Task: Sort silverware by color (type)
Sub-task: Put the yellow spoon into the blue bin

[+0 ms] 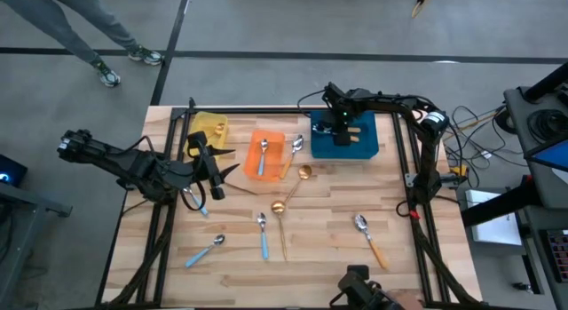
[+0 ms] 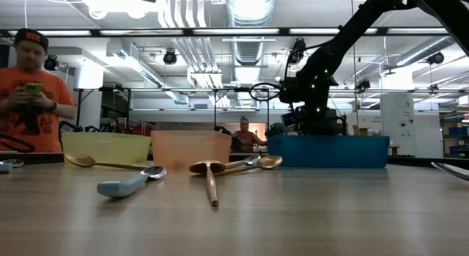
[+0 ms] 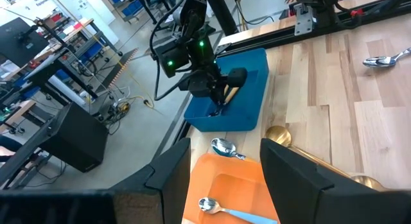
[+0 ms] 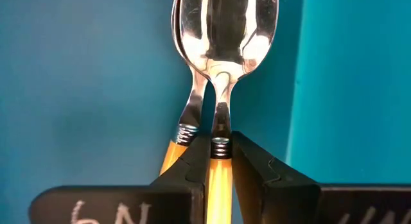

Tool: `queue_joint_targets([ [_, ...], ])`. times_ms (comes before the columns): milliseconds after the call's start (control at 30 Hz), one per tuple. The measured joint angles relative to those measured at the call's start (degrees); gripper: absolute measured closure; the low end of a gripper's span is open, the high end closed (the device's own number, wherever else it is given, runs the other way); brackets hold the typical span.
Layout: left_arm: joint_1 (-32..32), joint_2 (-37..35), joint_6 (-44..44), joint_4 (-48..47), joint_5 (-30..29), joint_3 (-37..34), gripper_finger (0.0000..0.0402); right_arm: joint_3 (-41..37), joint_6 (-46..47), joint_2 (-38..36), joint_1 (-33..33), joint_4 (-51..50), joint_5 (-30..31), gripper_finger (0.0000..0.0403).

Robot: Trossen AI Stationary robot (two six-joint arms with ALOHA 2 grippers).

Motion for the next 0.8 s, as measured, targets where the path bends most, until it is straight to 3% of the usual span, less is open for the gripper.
queue_joint_targets([
  [267, 0.0, 0.0, 0.6, 0.0, 0.0, 0.0, 0.0233, 1.7, -0.1, -0.2, 0.0, 0.6, 4.7, 0.037],
  [800, 0.0, 0.0, 0.6, -0.1, 0.0, 0.0, 0.0233, 1.3, 1.2, -0.1, 0.0, 1.1, 4.4, 0.0369],
])
